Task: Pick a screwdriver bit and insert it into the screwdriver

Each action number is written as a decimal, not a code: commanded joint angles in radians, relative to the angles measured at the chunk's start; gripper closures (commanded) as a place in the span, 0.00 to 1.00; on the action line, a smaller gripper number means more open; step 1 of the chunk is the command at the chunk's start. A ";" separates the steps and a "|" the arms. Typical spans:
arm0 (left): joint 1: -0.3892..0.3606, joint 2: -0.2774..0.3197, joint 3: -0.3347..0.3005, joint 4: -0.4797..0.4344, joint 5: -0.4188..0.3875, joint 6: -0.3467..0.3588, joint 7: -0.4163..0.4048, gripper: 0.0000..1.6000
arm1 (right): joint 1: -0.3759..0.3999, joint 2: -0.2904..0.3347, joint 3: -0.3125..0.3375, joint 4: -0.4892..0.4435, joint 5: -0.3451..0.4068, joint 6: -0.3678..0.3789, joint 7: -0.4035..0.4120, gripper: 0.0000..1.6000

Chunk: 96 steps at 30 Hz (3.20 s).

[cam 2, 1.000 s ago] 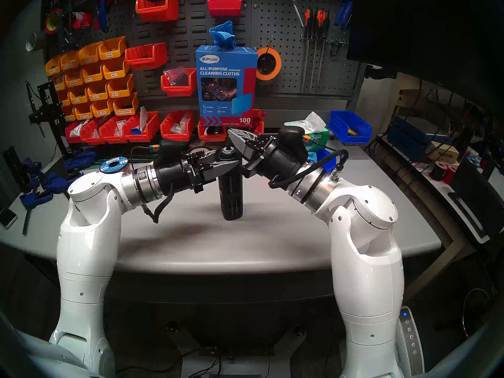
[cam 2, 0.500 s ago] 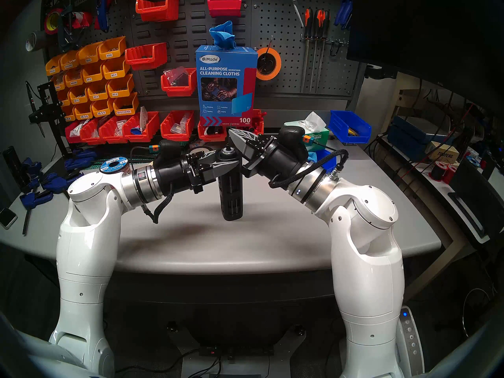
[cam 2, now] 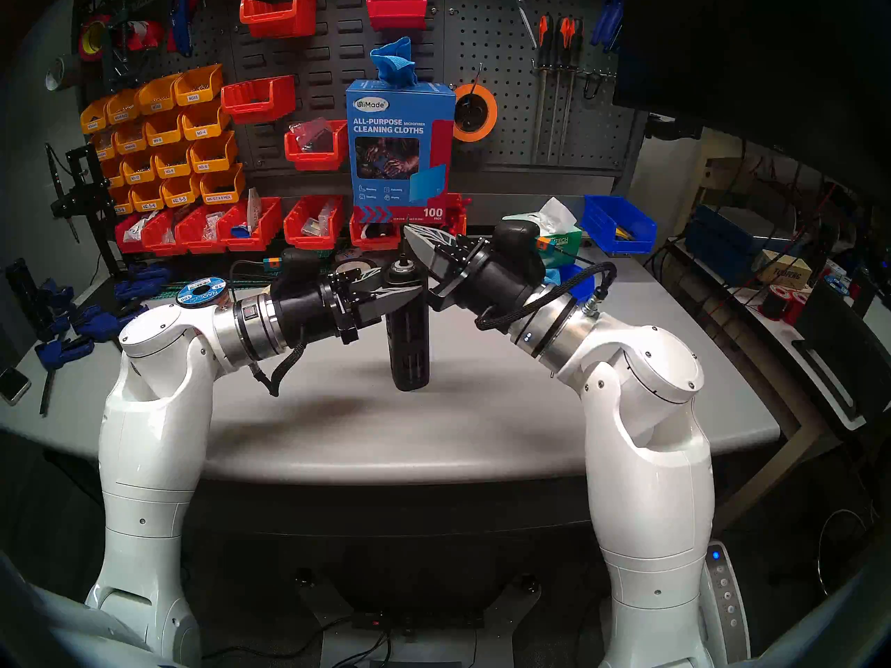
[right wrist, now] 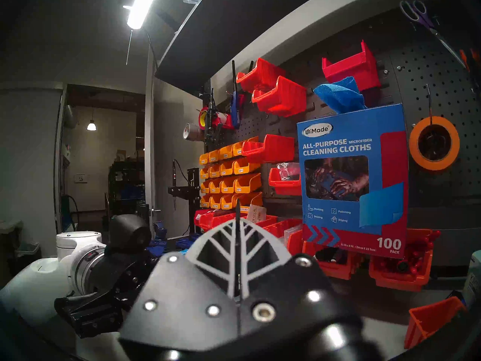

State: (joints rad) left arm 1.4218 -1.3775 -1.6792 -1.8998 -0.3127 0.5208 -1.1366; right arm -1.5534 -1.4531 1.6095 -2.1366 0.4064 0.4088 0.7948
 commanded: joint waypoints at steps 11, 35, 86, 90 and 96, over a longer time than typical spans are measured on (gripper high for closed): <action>0.018 0.010 0.010 -0.002 0.008 0.012 0.001 1.00 | 0.015 0.002 0.005 -0.026 -0.001 0.006 0.006 1.00; 0.024 0.013 0.009 -0.007 0.003 0.012 0.000 1.00 | 0.007 0.007 0.002 -0.021 -0.020 0.013 0.016 1.00; 0.018 0.060 0.020 -0.001 -0.032 0.017 -0.051 1.00 | 0.252 0.183 0.086 0.091 0.063 0.199 0.268 1.00; 0.019 0.067 0.021 -0.005 -0.039 0.019 -0.063 1.00 | 0.289 0.221 0.079 0.112 0.062 0.228 0.306 1.00; 0.016 0.073 0.024 -0.005 -0.042 0.024 -0.072 1.00 | 0.335 0.238 0.059 0.148 0.066 0.249 0.341 1.00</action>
State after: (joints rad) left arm 1.4278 -1.3234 -1.6648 -1.9026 -0.3554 0.5274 -1.1881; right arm -1.3224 -1.2563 1.6855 -2.0037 0.4592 0.6374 1.0960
